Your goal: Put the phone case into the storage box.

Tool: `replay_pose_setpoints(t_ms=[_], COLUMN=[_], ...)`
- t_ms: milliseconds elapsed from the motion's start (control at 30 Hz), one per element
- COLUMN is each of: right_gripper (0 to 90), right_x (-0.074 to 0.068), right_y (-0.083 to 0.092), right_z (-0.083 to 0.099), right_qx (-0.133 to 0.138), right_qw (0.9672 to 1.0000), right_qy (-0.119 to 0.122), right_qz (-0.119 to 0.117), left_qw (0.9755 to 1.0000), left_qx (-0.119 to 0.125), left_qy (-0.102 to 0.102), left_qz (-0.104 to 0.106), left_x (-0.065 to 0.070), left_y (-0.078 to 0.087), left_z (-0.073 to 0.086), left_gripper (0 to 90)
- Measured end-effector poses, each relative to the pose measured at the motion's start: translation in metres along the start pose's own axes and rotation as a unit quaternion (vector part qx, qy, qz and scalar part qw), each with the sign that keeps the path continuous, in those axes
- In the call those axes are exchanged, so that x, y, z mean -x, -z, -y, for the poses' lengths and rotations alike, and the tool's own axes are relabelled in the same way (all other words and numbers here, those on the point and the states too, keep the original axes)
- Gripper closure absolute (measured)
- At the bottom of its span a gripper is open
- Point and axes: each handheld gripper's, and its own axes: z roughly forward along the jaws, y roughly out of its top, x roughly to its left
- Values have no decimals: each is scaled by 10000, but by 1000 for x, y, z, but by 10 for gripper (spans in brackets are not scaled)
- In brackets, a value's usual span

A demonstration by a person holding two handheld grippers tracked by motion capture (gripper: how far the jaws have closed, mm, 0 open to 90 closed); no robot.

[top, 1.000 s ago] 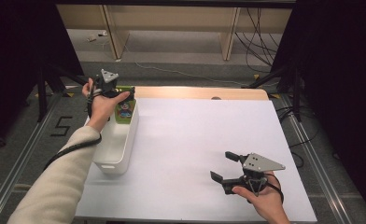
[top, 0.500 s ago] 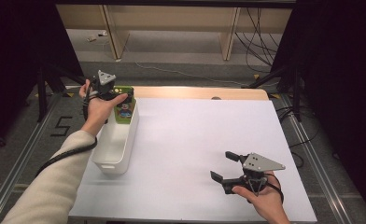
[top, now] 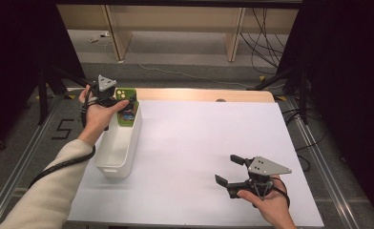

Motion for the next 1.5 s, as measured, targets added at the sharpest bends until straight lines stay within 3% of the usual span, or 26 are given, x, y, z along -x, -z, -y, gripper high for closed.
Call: replay_pose_setpoints(t_ms=[1500], right_gripper=[128], right_x=[0], right_y=[0], right_z=[-1], right_qx=[10], right_qw=[10000], right_qy=[-13], right_qz=[28], left_qw=[9989], left_qx=[107], left_qy=[-108], left_qz=[441], left_x=[18], left_y=[36], left_z=[8], left_gripper=[0])
